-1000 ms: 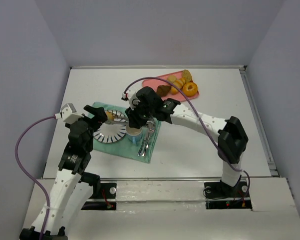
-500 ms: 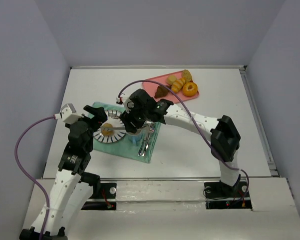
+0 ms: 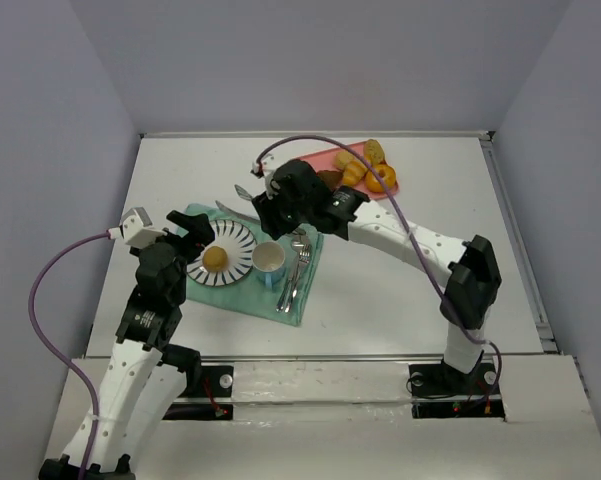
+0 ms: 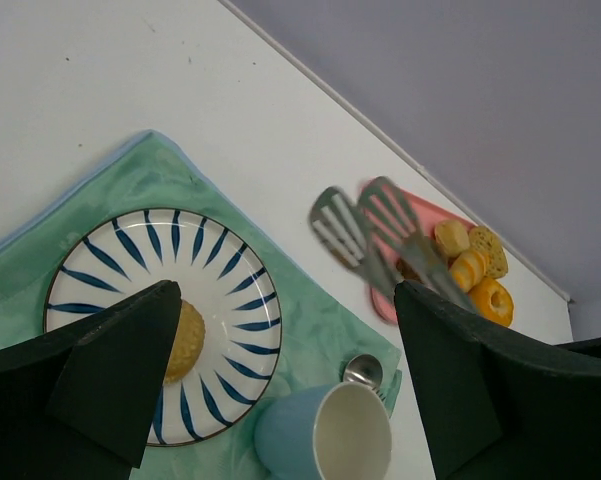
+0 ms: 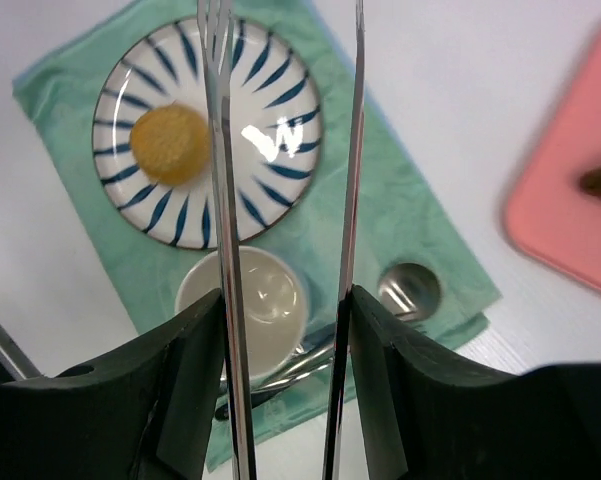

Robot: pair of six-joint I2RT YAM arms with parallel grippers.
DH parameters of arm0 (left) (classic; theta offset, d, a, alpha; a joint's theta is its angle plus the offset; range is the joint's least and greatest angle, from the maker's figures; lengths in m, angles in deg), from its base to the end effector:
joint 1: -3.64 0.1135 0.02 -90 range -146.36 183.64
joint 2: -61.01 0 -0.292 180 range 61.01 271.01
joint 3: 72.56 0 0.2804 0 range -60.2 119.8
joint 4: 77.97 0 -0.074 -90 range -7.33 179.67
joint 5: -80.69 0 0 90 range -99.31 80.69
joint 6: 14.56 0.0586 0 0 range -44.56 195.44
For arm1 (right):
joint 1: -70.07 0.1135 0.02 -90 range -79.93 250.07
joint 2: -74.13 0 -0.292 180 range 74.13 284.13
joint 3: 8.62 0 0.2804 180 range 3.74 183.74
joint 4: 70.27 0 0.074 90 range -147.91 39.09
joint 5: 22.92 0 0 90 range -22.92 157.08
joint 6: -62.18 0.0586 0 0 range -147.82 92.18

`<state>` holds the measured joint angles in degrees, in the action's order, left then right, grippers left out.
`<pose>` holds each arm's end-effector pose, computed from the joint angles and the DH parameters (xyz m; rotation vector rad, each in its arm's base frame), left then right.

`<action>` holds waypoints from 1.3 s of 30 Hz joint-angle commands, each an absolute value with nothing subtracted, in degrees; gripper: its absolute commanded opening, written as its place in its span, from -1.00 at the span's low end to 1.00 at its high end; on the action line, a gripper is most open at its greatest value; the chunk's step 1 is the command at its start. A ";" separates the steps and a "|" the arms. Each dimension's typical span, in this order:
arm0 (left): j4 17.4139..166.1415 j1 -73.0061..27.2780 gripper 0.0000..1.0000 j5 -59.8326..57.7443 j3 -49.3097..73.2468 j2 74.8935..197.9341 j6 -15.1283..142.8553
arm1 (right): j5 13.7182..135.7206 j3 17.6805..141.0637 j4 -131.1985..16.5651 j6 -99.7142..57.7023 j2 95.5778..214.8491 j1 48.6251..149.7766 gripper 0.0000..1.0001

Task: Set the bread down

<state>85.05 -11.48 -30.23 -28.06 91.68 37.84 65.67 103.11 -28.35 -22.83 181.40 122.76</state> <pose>0.1692 -0.0241 0.3224 -0.5910 1.5275 -0.4111 0.2990 0.3900 0.3335 -0.9075 2.0870 0.5173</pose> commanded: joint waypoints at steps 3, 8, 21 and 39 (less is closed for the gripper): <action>86.51 -11.48 0.98 -30.93 -26.36 92.03 37.65 | 54.52 98.42 -32.60 -8.68 170.39 112.71 0.10; 86.60 -11.48 0.98 -31.28 -26.54 91.59 37.39 | 40.20 90.41 -32.60 5.65 167.65 110.24 0.17; 86.86 -11.48 0.98 -30.93 -26.63 92.82 37.30 | 37.29 92.51 -32.60 19.19 175.38 110.24 0.26; 87.04 -11.48 0.98 -30.22 -26.89 92.03 37.30 | 41.15 96.99 -31.81 21.05 184.43 109.19 0.33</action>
<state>85.07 -11.48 -29.73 -28.06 92.65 37.42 41.36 93.95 -30.89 19.12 183.97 109.73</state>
